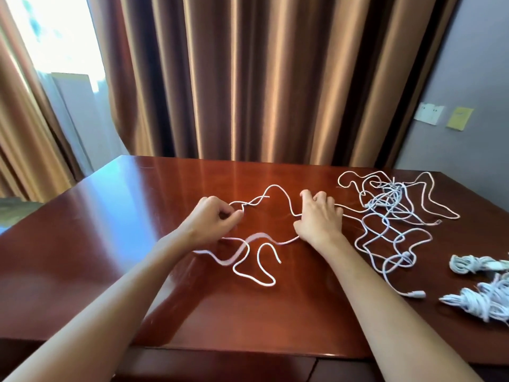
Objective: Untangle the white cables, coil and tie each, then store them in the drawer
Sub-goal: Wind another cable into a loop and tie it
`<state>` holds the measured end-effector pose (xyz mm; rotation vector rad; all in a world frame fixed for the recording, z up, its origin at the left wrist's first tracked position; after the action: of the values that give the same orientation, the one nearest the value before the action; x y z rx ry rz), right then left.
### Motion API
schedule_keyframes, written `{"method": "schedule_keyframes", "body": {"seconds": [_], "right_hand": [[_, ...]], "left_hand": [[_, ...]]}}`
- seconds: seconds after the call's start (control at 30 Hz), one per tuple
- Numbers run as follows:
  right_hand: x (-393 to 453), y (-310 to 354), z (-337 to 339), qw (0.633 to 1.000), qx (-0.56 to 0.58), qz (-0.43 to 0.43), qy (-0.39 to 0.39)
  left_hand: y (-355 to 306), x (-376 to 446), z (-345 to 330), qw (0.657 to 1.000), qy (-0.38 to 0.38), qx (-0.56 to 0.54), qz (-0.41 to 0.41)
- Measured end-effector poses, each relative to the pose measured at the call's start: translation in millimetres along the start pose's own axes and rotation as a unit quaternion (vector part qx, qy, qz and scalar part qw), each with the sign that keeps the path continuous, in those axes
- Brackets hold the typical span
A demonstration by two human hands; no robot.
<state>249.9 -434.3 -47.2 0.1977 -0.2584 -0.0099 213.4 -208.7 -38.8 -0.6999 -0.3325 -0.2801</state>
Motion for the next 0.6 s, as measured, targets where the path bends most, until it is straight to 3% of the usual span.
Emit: {"method": "schedule_keyframes", "body": {"seconds": [0.1,0.2,0.27,0.33,0.5,0.6], "right_hand": [[12.1,28.7,1.5,0.997,-0.009,0.062,-0.039],[26.4,59.8,2.4,0.983,0.052,0.158,-0.076],[33.3,80.6,-9.9,0.969,0.012,0.242,-0.053],[36.7,87.0,-31.5,0.963,-0.052,0.265,-0.01],[34.8,76.6,-31.3,0.967,-0.105,0.216,-0.079],[31.1,73.7,-20.2,0.968,-0.039,0.223,-0.105]], "left_hand": [[2.0,16.7,4.5,0.997,-0.072,-0.009,-0.009],[8.8,33.8,10.8,0.989,-0.151,-0.01,-0.007],[16.7,47.7,-2.1,0.992,-0.111,0.054,-0.002],[33.3,56.0,-21.0,0.99,-0.026,0.127,0.05],[61.0,53.0,-35.3,0.99,0.024,0.039,0.137],[63.2,50.0,-30.0,0.989,0.019,0.02,0.145]]}}
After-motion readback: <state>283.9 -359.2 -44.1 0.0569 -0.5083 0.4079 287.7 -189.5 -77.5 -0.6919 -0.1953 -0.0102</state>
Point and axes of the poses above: each hand's wrist, its own x-axis towards the middle knuckle, its own z-axis out of the back of the hand, y = z × x, the point moved 8 cm from there along x, towards the middle knuckle, and after that the axes turned 1 degree about x, right-handed, at the moved point
